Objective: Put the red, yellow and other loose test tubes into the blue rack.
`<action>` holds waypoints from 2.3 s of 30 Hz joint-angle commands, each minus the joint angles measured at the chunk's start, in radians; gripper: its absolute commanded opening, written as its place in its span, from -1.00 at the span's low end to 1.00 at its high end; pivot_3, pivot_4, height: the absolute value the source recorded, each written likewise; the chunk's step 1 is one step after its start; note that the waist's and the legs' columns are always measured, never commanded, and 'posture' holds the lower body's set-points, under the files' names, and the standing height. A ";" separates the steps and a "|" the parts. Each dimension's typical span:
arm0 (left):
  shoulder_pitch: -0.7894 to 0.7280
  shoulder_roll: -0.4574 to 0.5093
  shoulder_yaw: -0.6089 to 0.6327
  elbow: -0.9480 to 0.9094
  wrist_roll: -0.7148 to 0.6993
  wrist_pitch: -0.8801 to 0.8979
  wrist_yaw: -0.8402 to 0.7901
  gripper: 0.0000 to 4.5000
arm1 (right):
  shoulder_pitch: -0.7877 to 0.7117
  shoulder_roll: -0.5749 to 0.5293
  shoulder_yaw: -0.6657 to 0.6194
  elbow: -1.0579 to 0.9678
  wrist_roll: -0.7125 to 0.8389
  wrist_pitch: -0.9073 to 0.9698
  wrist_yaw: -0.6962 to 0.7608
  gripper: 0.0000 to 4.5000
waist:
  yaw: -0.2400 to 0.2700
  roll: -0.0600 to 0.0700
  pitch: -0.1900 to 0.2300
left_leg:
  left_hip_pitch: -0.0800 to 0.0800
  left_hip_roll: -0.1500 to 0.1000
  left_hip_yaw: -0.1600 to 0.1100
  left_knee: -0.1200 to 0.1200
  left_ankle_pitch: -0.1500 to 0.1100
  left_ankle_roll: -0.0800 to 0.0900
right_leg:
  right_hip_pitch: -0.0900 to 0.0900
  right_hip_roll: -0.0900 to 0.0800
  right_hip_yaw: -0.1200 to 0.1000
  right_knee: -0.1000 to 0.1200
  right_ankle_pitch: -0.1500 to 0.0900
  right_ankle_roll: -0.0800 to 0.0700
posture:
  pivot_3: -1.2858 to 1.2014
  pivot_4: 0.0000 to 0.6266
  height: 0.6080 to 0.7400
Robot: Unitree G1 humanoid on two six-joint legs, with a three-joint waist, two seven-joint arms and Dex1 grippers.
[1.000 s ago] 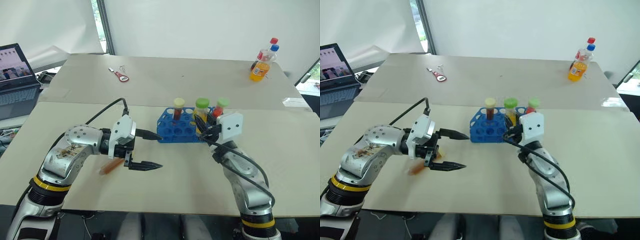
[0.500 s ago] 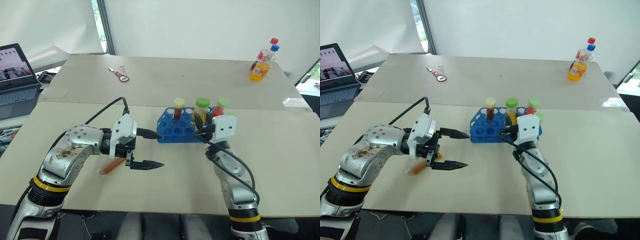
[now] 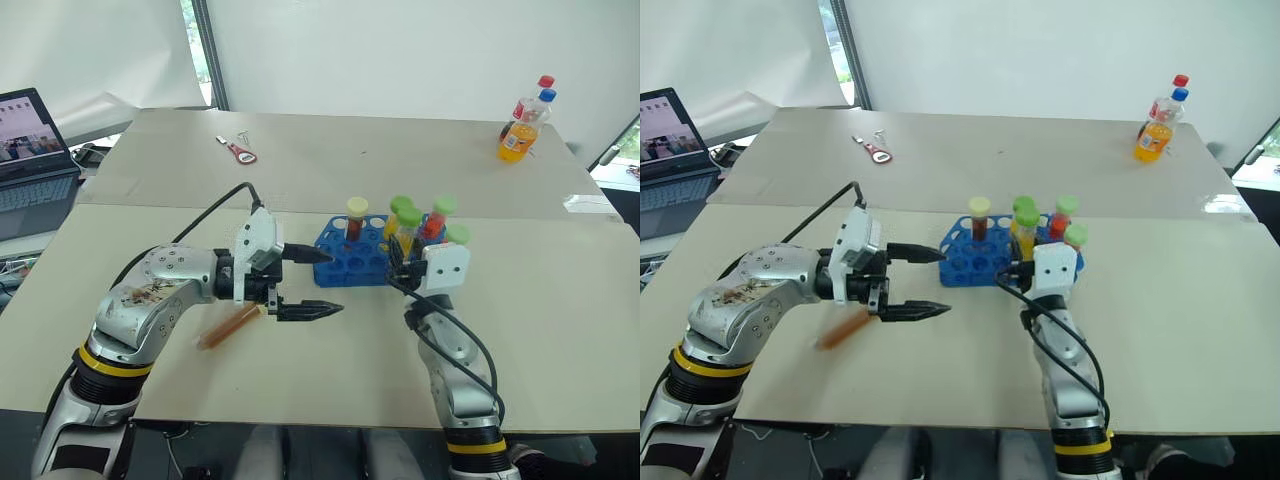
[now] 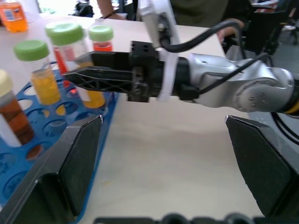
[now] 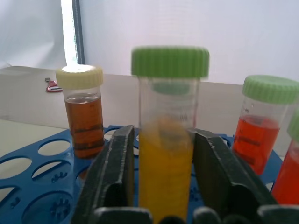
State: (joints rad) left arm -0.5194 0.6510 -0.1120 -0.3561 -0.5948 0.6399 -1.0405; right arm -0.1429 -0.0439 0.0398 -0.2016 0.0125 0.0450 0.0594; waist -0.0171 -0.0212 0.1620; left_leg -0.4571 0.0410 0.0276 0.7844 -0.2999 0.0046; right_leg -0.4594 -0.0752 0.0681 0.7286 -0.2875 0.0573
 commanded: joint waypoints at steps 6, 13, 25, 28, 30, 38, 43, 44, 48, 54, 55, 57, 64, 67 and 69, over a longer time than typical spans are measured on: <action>-0.060 0.180 -0.027 -0.036 0.122 0.099 0.038 1.00 | 0.131 -0.085 -0.010 -0.209 0.005 0.119 0.060 0.63 | 0.000 0.000 0.000 | 0.000 0.000 0.000 0.000 0.000 0.000 | -0.001 0.000 0.000 0.001 -0.001 -0.001 | 0.03 -0.52 -0.04; -0.130 0.443 -0.079 0.006 0.148 0.270 -0.083 1.00 | 0.253 -0.314 -0.043 -0.445 0.204 0.264 0.332 0.63 | 0.000 -0.001 0.001 | 0.000 0.000 0.000 0.000 0.000 0.000 | -0.001 0.000 0.000 0.005 -0.006 -0.002 | 0.03 -0.52 -0.04; -0.194 0.466 -0.284 0.031 0.208 0.509 -0.091 1.00 | 0.062 -0.628 -0.025 -0.580 0.568 0.561 0.662 0.63 | 0.008 -0.004 0.002 | 0.001 0.003 -0.003 0.000 0.000 0.000 | 0.001 0.005 0.000 0.005 -0.008 -0.005 | 0.03 -0.52 -0.04; -0.218 0.440 -0.329 0.064 0.244 0.524 -0.071 1.00 | 0.043 -0.642 -0.027 -0.579 0.596 0.574 0.675 0.63 | 0.008 -0.005 0.003 | 0.001 0.003 -0.003 0.001 0.000 0.000 | 0.001 0.005 0.000 0.005 -0.008 -0.005 | 0.03 -0.52 -0.04; -0.228 0.418 -0.355 0.079 0.269 0.517 -0.058 1.00 | 0.049 -0.652 -0.026 -0.594 0.617 0.589 0.680 0.63 | 0.008 -0.005 0.003 | 0.001 0.003 -0.003 0.001 0.000 0.000 | 0.001 0.005 0.000 0.005 -0.008 -0.005 | 0.03 -0.52 -0.04; -0.248 0.360 -0.410 0.083 0.303 0.563 -0.029 1.00 | 0.074 -0.662 -0.038 -0.655 0.657 0.628 0.636 0.63 | 0.008 -0.006 0.003 | 0.001 0.002 -0.004 0.001 0.000 0.000 | 0.001 0.005 0.000 0.005 -0.008 -0.005 | 0.03 -0.52 -0.04; -0.241 0.352 -0.419 0.068 0.312 0.561 -0.022 0.61 | 0.090 -0.659 -0.061 -0.686 0.679 0.646 0.587 0.65 | 0.011 -0.006 0.003 | 0.001 0.002 -0.004 0.001 0.000 0.000 | 0.002 0.004 0.000 0.005 -0.008 -0.005 | 0.03 -0.52 -0.04; -0.241 0.355 -0.423 0.067 0.313 0.557 -0.028 0.41 | 0.094 -0.659 -0.067 -0.692 0.683 0.651 0.578 0.65 | 0.011 -0.006 0.003 | 0.001 0.002 -0.004 0.001 0.000 0.000 | 0.002 0.005 0.000 0.005 -0.008 -0.005 | 0.03 -0.52 -0.04; -0.227 0.377 -0.435 0.045 0.326 0.519 -0.054 -0.48 | 0.093 -0.673 -0.088 -0.701 0.701 0.664 0.557 0.65 | 0.009 -0.006 0.003 | 0.001 0.002 -0.004 0.001 0.000 0.000 | 0.002 0.005 0.000 0.005 -0.008 -0.005 | 0.03 -0.52 -0.04; -0.275 0.339 -0.405 0.083 0.301 0.492 -0.093 -0.62 | 0.104 -0.698 -0.137 -0.698 0.723 0.672 0.545 0.65 | 0.013 -0.006 0.003 | 0.001 0.002 -0.004 0.001 0.000 0.000 | 0.002 0.004 0.000 0.005 -0.008 -0.005 | 0.03 -0.52 -0.04; -0.298 0.316 -0.383 0.105 0.292 0.473 -0.100 -0.62 | 0.114 -0.704 -0.153 -0.696 0.724 0.670 0.546 0.65 | 0.019 -0.006 0.003 | 0.001 0.002 -0.004 0.001 0.000 0.000 | 0.002 0.004 0.000 0.005 -0.008 -0.005 | 0.03 -0.52 -0.04; -0.343 0.275 -0.343 0.152 0.278 0.399 -0.132 -0.62 | 0.134 -0.724 -0.179 -0.694 0.703 0.652 0.553 0.65 | 0.027 -0.006 0.003 | 0.001 0.001 -0.004 0.001 0.000 0.000 | 0.002 0.004 0.000 0.004 -0.008 -0.005 | 0.03 -0.52 -0.04; -0.421 -0.013 -0.082 0.294 0.158 0.272 -0.030 -0.62 | 0.198 -0.762 -0.267 -0.671 0.602 0.572 0.564 0.65 | 0.026 -0.006 0.003 | 0.000 0.000 -0.004 0.002 0.000 0.000 | 0.002 0.002 0.000 0.004 -0.008 -0.004 | 0.03 -0.52 -0.04; -0.423 -0.151 -0.005 0.338 0.143 0.189 0.060 -0.62 | 0.214 -0.779 -0.331 -0.676 0.691 0.663 0.551 0.65 | 0.023 -0.006 0.003 | 0.000 -0.001 -0.005 0.002 0.000 0.000 | 0.002 0.001 0.000 0.005 -0.008 -0.004 | 0.03 -0.52 -0.04; -0.412 -0.210 0.011 0.359 0.151 0.132 0.094 -0.62 | 0.216 -0.790 -0.357 -0.682 0.718 0.690 0.541 0.65 | 0.022 -0.006 0.003 | 0.000 -0.003 -0.006 0.002 0.000 0.000 | 0.002 0.000 0.000 0.005 -0.008 -0.004 | 0.03 -0.52 -0.04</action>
State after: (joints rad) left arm -0.9217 0.4571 -0.1437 0.0025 -0.4341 0.8333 -0.9774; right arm 0.0754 -0.8226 -0.2688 -0.8555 0.6935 0.7133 0.6075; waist 0.0048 -0.0275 0.1652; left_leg -0.4571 0.0383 0.0219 0.7864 -0.2997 0.0045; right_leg -0.4570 -0.0750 0.0680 0.7340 -0.2954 0.0538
